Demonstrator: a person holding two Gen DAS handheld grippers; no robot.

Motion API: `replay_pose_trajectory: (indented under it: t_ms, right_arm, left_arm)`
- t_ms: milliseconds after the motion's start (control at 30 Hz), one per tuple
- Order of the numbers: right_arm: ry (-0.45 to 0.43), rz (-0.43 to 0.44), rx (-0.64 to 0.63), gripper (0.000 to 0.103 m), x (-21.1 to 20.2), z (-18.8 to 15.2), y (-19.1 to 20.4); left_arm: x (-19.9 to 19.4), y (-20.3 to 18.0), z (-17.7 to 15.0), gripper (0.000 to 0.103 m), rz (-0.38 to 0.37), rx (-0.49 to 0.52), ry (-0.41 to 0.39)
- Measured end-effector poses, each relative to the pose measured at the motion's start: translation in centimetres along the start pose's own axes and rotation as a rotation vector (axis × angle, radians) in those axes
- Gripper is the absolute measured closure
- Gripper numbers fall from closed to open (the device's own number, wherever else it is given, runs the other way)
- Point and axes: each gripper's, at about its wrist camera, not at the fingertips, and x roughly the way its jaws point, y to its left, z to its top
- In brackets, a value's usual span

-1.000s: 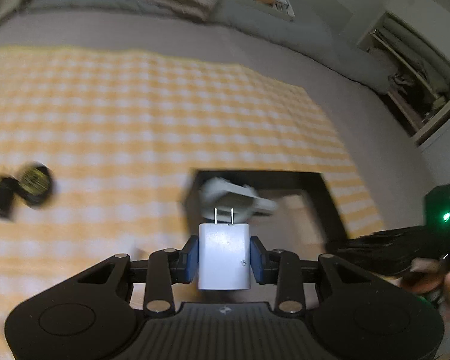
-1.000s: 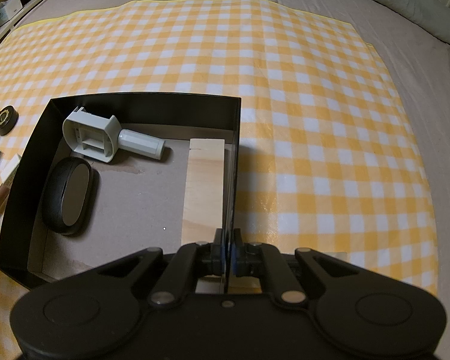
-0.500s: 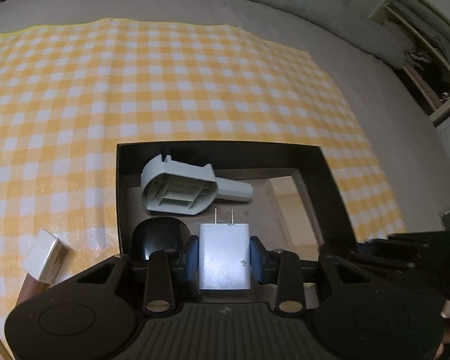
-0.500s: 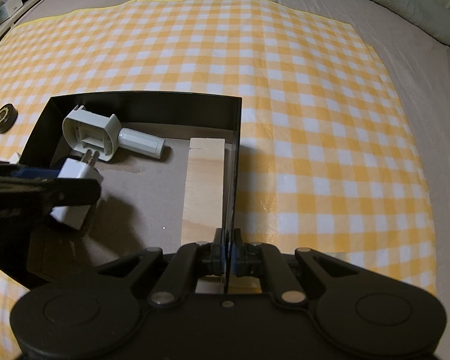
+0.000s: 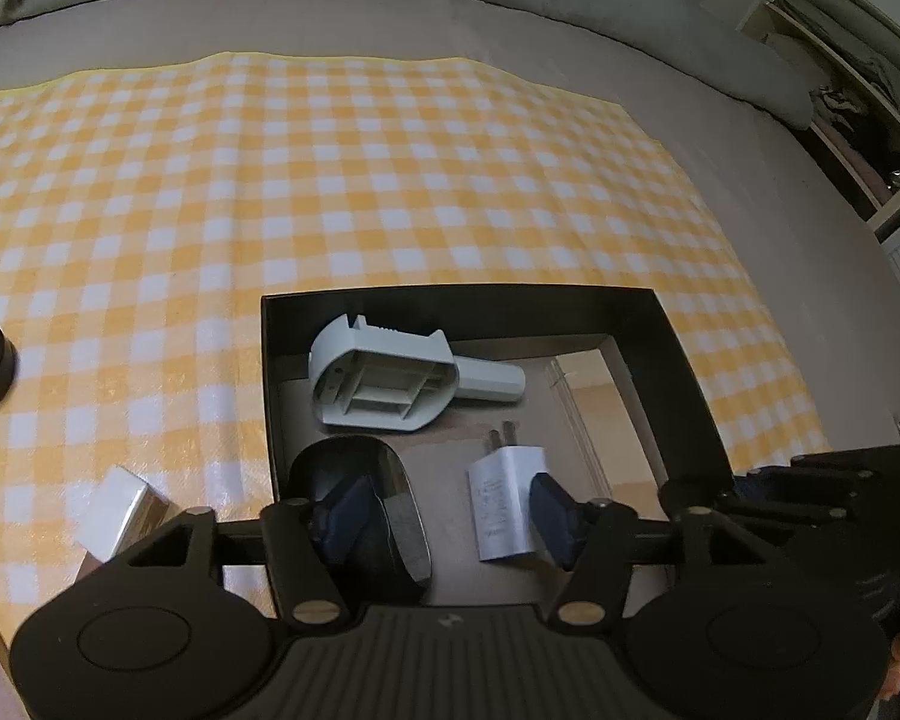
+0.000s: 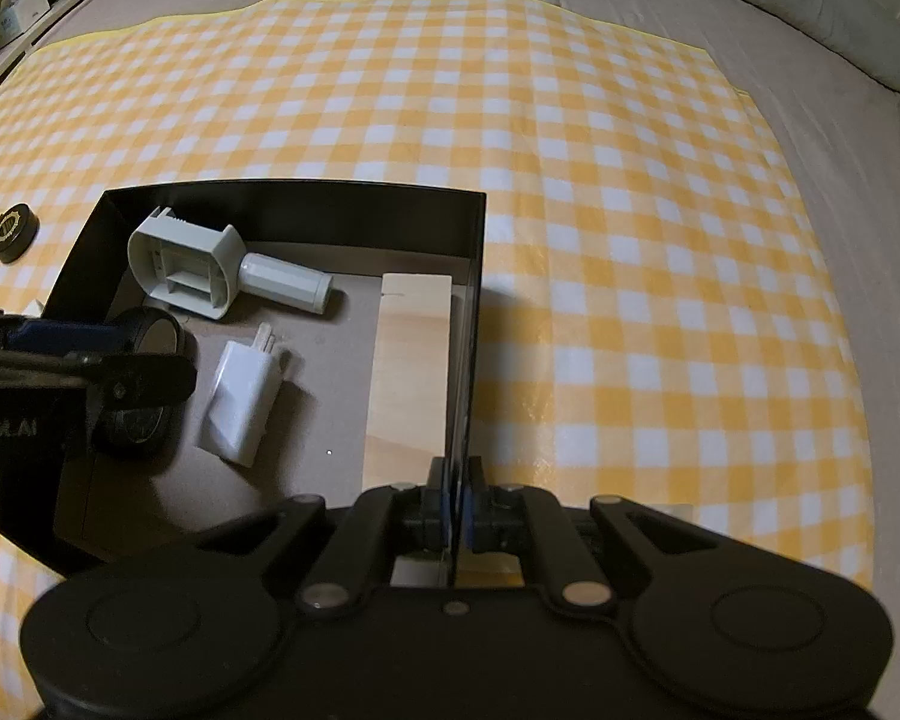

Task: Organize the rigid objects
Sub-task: 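Carry the white plug charger into the black box and open the left tool, then move the left tool out of the box to the pink square pad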

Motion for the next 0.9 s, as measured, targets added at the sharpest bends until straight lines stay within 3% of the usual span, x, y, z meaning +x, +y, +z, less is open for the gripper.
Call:
replay_pose_trajectory:
  t_ms: [333,533,700,900]
  right_arm:
    - [-0.001,-0.001,-0.001,0.098,0.0,0.0,0.1]
    - [0.0,-0.001,-0.001,0.098,0.0,-0.1,0.1]
    - [-0.001,-0.001,-0.001,0.098,0.0,-0.1,0.2]
    - [0.0,-0.002,-0.001,0.098,0.0,-0.1,0.2]
  left_arm:
    - [-2.3,-1.3,-0.7,0.013,-0.031,0.039,-0.028]
    - [-4.1,-2.3,-1.4,0.004,-0.055,0.067,-0.038]
    - [-5.5,-2.8,-2.1,0.0,-0.064,0.094,-0.059]
    - [-7.0,-2.4,-2.9,0.0,-0.022,0.115,-0.078]
